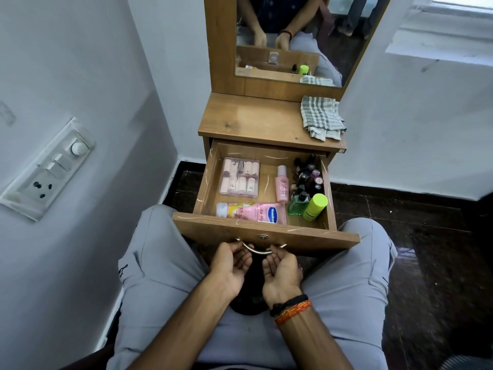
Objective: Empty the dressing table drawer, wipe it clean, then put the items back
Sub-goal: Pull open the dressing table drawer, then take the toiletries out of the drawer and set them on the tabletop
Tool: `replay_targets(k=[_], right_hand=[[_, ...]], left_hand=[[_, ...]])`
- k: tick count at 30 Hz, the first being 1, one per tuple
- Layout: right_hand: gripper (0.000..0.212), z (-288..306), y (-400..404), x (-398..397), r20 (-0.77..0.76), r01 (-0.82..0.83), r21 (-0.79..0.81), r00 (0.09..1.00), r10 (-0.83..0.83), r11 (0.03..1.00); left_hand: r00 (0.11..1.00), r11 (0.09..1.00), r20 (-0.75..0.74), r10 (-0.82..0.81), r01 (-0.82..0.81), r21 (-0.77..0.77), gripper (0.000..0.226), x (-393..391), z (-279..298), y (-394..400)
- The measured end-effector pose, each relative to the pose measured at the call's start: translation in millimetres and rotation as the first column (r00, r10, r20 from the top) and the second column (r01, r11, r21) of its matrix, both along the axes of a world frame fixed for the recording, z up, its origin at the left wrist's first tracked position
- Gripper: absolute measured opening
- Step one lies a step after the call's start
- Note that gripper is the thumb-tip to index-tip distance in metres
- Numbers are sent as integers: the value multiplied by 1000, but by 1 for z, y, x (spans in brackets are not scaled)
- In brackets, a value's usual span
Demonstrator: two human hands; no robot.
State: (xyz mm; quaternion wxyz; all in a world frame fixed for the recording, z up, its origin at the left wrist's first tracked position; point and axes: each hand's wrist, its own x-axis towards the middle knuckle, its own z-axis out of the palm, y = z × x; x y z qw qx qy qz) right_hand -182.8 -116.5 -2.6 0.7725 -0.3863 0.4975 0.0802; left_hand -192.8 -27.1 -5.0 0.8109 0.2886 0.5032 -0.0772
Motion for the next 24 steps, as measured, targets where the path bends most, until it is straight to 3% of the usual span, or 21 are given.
replay_targets(k=[9,17,24], right_hand=[[13,30,4,-10,95,-68,103,994,58,992],[10,67,4,11,318,-138,150,944,84,979],[15,83,7,75,478,-262,-6,847,233,965]], left_hand=[[996,999,83,33,-31,-30,16,-17,27,16],[927,995,362,101,-89,-49,20,9,77,32],[891,988,433,134,-152,7,19,77,83,54]])
